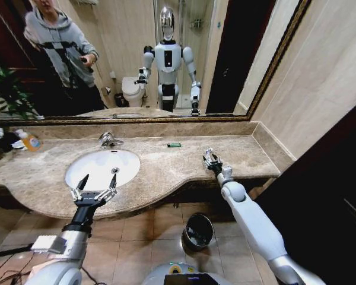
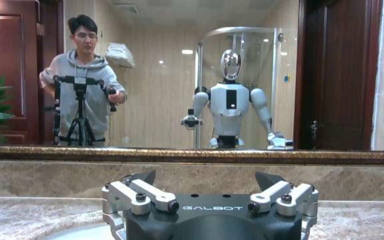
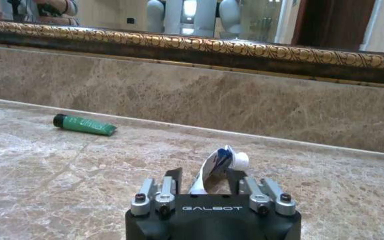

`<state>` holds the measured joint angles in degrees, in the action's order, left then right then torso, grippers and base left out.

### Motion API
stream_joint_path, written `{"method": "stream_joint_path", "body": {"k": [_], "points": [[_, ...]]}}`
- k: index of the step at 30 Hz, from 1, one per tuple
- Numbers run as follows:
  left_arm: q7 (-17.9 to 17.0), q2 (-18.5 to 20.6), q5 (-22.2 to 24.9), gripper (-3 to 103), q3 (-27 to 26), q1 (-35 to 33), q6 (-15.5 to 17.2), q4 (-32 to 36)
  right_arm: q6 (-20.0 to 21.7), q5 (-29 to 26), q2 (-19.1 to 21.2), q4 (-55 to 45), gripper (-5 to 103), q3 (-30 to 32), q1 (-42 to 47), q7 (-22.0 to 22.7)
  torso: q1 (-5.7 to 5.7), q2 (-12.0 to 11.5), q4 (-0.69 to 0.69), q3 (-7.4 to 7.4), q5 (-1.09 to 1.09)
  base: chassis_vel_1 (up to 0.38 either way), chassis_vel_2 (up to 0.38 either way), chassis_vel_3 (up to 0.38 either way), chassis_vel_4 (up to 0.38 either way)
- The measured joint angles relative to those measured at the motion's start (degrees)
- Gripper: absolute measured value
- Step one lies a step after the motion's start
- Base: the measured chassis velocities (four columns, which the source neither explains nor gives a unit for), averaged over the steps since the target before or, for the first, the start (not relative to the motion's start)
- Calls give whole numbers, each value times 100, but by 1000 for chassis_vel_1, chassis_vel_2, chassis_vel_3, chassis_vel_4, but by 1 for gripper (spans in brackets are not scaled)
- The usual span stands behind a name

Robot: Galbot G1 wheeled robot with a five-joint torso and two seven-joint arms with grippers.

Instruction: Pick up the trash from the sink and place it in the trash bin.

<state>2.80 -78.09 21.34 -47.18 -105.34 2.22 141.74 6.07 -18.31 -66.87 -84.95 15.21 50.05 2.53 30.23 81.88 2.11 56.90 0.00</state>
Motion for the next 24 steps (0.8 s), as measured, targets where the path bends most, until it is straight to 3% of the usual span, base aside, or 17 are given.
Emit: {"method": "stream_joint_path", "body": {"k": [6, 7, 10, 24], "points": [[0, 0, 0, 100, 0, 0, 0, 0, -13, -11, -3, 3, 20, 2, 1, 2, 0, 0, 0, 0, 0, 0, 0, 0, 0], [0, 0, 0, 100, 0, 0, 0, 0, -13, -11, -3, 3, 20, 2, 1, 2, 0, 0, 0, 0, 0, 0, 0, 0, 0], [0, 0, 0, 100, 0, 0, 0, 0, -16, -34, 6, -32, 4, 3, 23, 2, 0, 0, 0, 0, 0, 0, 0, 0, 0], [0, 0, 0, 100, 0, 0, 0, 0, 9, -178, 154, -492, 0, 102, 243, 18, 0, 1, 1, 0, 0, 0, 0, 0, 0]]}}
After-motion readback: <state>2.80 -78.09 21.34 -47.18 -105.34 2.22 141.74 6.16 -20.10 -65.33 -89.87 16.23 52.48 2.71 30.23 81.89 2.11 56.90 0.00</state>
